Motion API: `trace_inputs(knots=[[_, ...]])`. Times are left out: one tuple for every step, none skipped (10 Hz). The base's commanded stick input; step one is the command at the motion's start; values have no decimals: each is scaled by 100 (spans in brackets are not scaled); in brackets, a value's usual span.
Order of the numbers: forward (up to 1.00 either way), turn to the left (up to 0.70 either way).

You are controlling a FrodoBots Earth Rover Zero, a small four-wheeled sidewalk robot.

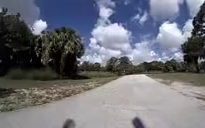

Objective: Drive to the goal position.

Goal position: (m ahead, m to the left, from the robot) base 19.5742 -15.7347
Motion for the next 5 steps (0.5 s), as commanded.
trace_inputs(knots=[[70, 0], [70, 0], [70, -2], [70, -7], [70, -12]])
